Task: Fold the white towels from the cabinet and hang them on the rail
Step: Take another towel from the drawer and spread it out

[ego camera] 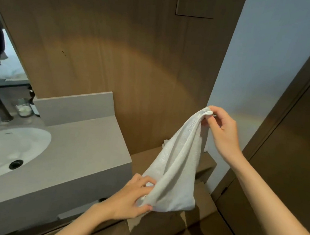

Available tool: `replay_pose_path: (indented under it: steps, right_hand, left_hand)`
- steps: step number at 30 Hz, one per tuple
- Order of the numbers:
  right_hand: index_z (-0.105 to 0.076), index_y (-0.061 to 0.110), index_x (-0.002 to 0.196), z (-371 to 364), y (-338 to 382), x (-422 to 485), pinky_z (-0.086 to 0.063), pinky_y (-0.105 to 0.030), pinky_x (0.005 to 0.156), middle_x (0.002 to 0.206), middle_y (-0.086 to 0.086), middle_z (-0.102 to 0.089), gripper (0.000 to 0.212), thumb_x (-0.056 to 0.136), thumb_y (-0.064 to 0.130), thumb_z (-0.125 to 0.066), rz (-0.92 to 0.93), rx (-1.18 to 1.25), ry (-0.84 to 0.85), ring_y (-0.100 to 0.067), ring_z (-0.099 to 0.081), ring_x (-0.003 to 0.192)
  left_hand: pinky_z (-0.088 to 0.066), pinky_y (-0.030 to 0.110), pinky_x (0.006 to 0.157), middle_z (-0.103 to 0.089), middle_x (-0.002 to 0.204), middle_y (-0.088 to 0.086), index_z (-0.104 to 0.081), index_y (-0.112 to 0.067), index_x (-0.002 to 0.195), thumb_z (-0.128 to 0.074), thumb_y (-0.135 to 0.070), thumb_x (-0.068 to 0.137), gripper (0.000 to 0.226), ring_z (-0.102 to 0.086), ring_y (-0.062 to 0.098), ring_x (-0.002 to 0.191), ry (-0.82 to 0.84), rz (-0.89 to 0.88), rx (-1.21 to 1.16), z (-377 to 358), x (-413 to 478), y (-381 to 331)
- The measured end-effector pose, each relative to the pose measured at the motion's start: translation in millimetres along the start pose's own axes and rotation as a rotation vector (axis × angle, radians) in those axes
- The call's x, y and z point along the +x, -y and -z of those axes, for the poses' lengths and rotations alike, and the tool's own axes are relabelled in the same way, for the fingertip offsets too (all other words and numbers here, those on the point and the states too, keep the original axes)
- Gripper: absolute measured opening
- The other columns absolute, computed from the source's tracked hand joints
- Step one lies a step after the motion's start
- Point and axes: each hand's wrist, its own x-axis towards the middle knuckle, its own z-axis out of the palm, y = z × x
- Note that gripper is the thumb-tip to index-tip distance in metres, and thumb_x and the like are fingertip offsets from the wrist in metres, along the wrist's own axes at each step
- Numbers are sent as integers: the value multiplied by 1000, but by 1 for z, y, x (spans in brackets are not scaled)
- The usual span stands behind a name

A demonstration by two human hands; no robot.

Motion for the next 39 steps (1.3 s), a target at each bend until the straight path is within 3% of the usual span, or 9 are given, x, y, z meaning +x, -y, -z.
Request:
replay_pose_path:
  steps: [4,9,14,18,23,25,28,35,39]
  right_hand:
    - [-63,14,116,2,-17,2,-55,-24,82,103,9,-65,22,101,19,-49,-58,7,-43,-2,-63,92]
    - [-61,12,120,-4,-25,8,-56,-24,81,105,6,-62,24,101,19,-49,-137,15,-113,-7,-62,96]
    - [-60,18,115,-9,-19,8,-54,-21,84,103,15,-59,18,101,20,-49,-97,14,-146,-4,-59,98]
    - [-58,27,110,-12,-17,7,-51,-18,84,98,26,-57,15,101,21,-49,-40,-45,-113,8,-57,94]
    - [-59,26,107,-9,-24,3,-54,-37,90,99,21,-60,16,100,17,-48,-11,-55,-129,-7,-61,98]
    - [-57,24,108,-9,-28,-2,-54,-44,90,98,18,-60,16,101,14,-46,-25,-53,-147,-13,-61,98]
    - [-52,25,109,-14,-34,-14,-53,-48,88,101,7,-59,16,102,14,-42,-24,-101,-155,-16,-60,97]
    - [-48,25,110,-30,-53,-36,-58,-42,74,80,3,-65,13,104,26,-37,-145,-147,-101,-7,-65,68]
    - [-46,23,111,-39,-59,-37,-58,-36,71,86,0,-65,13,105,27,-36,-177,-82,-61,-11,-68,70]
  left_hand:
    - [-27,15,98,-49,112,-19,-52,-27,98,-55,-22,90,10,-37,1,103,-190,-186,180,-3,-3,-32]
    - [-27,22,90,-54,97,-6,-41,-26,91,-54,-21,86,15,-37,13,90,-23,-231,484,3,-6,-36]
    - [-30,28,91,-56,103,2,-39,-24,96,-45,-29,95,8,-45,19,91,100,49,518,9,-14,-17]
    - [-45,36,85,-58,111,-1,-49,-27,110,-64,-43,79,37,-53,20,98,104,7,844,4,-18,21]
    - [-37,39,98,-45,133,12,-41,-6,137,-56,-19,92,50,-44,30,119,-30,370,1106,24,-18,45]
    - [-49,36,73,-60,106,16,-58,1,119,-80,-15,68,57,-56,31,91,-205,510,1043,43,-20,50]
    - [-36,31,51,-59,75,19,-68,3,91,-89,-6,41,55,-56,35,62,-435,578,920,71,-24,60]
    - [-26,28,55,-60,64,2,-63,-13,66,-88,-23,63,27,-54,29,63,-499,454,890,118,-56,65]
    - [-34,29,67,-60,81,-16,-63,-30,87,-71,-39,82,12,-49,11,84,-388,231,660,115,-83,70]
